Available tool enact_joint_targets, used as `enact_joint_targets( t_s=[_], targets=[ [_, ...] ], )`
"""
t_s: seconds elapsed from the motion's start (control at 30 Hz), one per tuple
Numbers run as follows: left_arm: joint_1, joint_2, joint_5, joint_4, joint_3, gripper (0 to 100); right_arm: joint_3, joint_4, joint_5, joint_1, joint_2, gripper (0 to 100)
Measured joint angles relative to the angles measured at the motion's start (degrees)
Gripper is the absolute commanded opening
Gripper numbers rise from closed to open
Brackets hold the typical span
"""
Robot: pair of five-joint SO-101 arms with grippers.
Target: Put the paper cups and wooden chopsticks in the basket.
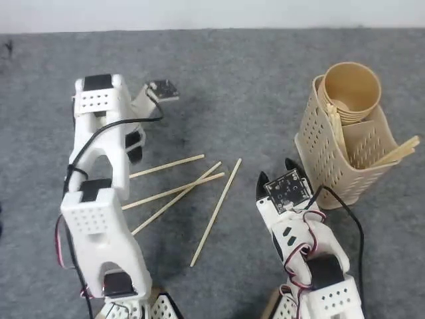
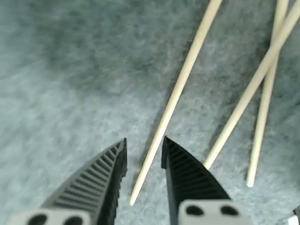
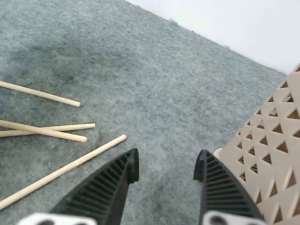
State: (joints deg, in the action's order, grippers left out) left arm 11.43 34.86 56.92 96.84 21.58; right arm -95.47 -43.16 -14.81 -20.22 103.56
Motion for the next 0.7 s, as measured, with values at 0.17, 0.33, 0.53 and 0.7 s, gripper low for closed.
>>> enact_joint_targets(
  t_s=[0.17,0.33,0.53,0.7],
  targets=[
    [-0.3,5.2,0.7,-1.8,-0.7,12,0.0,0.0,0.0,0.0,0.0,20.8],
    [-1.3,8.2,0.7,-3.8,-0.7,12,0.0,0.0,0.0,0.0,0.0,20.8],
    [-1.9,8.5,0.7,-3.9,-0.7,11,0.0,0.0,0.0,0.0,0.0,20.8],
    [-2.0,8.9,0.7,-4.0,-0.6,2,0.0,0.0,0.0,0.0,0.0,20.8]
  ],
)
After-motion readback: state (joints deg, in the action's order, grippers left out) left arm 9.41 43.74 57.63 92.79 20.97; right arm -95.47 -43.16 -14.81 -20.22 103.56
